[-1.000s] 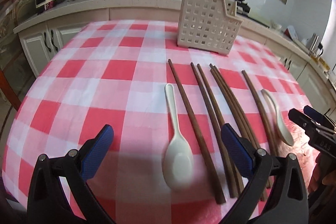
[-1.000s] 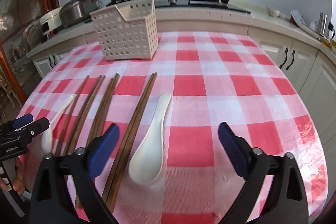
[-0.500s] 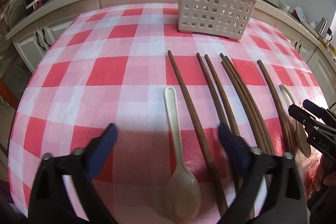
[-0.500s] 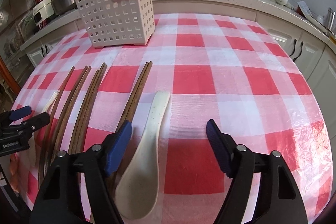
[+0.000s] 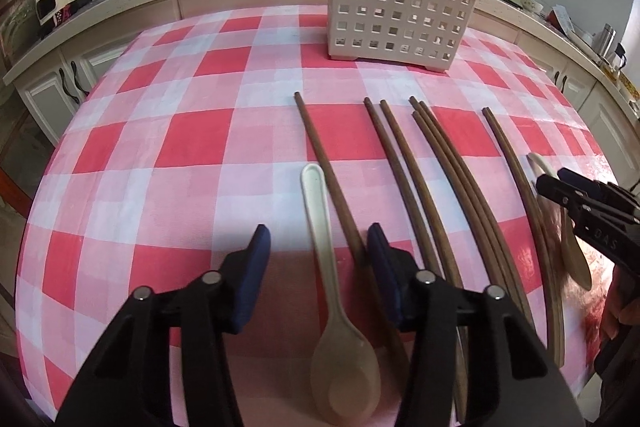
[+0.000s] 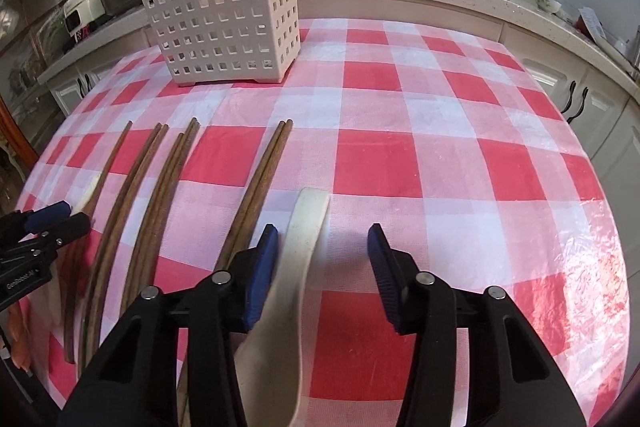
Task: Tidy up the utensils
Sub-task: 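Lower the left tool onto a white spoon and grasp it while the right tool grasps the other spoon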
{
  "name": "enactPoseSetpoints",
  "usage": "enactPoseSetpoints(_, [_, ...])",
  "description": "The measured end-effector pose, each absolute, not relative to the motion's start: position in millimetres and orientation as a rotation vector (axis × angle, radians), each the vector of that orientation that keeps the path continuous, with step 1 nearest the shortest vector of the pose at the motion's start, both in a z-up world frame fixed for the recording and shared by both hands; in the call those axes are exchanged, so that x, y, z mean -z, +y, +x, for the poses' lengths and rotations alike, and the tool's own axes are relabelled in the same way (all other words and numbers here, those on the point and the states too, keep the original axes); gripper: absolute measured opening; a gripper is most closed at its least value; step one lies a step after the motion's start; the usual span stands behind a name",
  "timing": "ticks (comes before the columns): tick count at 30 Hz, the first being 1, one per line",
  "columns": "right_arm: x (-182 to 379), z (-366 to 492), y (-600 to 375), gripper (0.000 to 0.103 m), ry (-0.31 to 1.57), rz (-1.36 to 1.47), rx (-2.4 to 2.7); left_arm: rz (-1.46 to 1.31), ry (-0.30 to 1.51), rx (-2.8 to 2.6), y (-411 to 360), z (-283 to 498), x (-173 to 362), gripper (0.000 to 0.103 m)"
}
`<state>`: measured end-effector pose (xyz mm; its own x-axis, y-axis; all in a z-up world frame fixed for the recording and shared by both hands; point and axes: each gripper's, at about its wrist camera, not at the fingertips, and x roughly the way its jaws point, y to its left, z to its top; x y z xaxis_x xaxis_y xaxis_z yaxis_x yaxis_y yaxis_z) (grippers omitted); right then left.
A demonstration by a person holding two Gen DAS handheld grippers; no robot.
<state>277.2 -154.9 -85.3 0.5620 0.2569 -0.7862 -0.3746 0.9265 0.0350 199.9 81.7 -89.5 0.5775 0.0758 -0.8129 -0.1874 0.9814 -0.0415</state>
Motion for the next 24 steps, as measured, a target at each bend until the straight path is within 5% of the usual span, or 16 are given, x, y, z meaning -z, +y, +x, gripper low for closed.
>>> enactPoseSetpoints(10, [80.7, 278.4, -162.6, 0.044, 0.9, -0.114, -0.382, -0.2, 0.913, -0.134, 91.1, 189.7, 79.5, 0.044])
enactPoseSetpoints(24, [83.2, 285.1, -155.9, 0.033, 0.908, -0.137, -0.393, -0.118, 0.932, -0.139, 80.8, 197.0, 89.3, 0.015])
